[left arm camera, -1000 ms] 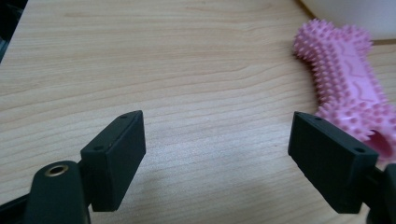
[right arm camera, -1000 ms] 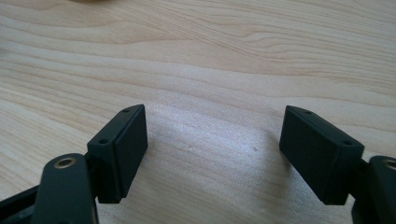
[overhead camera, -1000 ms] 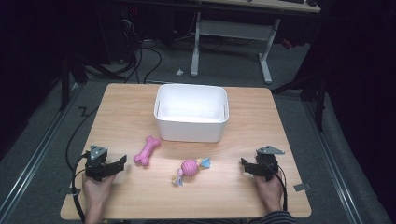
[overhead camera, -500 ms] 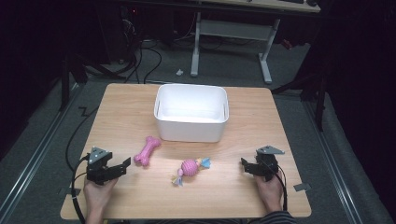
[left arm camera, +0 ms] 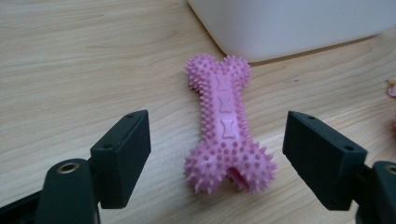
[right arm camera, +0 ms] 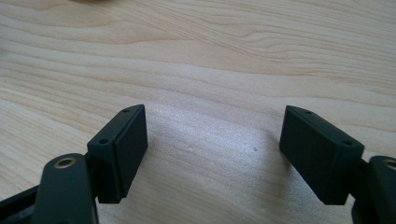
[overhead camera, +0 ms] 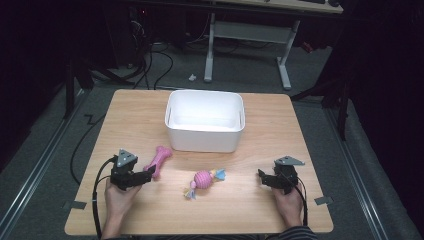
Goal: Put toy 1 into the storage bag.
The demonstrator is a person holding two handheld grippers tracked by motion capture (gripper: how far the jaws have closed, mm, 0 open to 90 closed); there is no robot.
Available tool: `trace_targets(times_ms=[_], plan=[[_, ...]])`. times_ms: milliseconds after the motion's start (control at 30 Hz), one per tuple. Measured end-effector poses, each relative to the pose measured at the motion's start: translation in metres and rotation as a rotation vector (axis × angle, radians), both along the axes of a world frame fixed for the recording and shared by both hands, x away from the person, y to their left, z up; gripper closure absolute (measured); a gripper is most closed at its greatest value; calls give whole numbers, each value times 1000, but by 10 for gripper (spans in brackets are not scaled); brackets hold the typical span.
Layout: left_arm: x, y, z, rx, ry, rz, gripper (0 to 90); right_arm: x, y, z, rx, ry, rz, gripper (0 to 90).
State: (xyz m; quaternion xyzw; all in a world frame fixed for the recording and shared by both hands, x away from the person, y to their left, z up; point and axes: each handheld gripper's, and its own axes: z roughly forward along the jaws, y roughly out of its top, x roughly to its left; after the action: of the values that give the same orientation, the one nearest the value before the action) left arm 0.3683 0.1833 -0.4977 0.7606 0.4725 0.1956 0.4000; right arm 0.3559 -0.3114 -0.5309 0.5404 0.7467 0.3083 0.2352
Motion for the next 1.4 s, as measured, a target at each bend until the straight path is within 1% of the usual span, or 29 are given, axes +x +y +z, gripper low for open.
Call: trace_targets(times_ms=[267,367,467,500,533,633,667,700,800,833,933,967,1033,1067,1200,1233,1267,1300,1400], plan=[[11,-10,3,22,17,-16,243,0,0,0,-1,-1,2,237],[17,-16,4,37,32,-27,250,0,0,0,-1,-1,2,237],[24,-21,4,61,60,-35,256,0,0,0,-1,-1,2,237],[24,-21,4,61,60,-35,258,0,0,0,-1,-1,2,237],[29,-24,3,69,78,-41,264,0,0,0,-1,-1,2,237],[35,-28,3,112,107,-42,277,0,0,0,0,-1,3,237],[35,-28,3,112,107,-42,280,0,0,0,1,0,3,237],[39,-30,4,122,120,-44,283,0,0,0,0,0,2,237],[43,-32,6,130,128,-39,295,0,0,0,0,-1,3,237],[47,-35,8,155,140,-36,298,0,0,0,0,0,3,237],[54,-38,7,175,168,-31,305,0,0,0,1,0,3,237],[54,-38,7,175,168,-31,306,0,0,0,1,0,3,237],[59,-40,5,192,196,-27,310,0,0,0,1,0,4,237],[59,-40,5,192,196,-27,312,0,0,0,1,0,4,237],[62,-41,1,210,222,-22,324,0,0,0,1,0,4,237],[62,-42,0,218,230,-23,339,0,0,0,1,0,4,237],[62,-42,0,218,230,-23,342,0,0,0,1,0,4,237],[63,-42,-2,228,239,-22,348,0,0,0,1,0,4,237],[63,-41,-2,231,243,-21,360,0,0,0,0,-1,4,237]])
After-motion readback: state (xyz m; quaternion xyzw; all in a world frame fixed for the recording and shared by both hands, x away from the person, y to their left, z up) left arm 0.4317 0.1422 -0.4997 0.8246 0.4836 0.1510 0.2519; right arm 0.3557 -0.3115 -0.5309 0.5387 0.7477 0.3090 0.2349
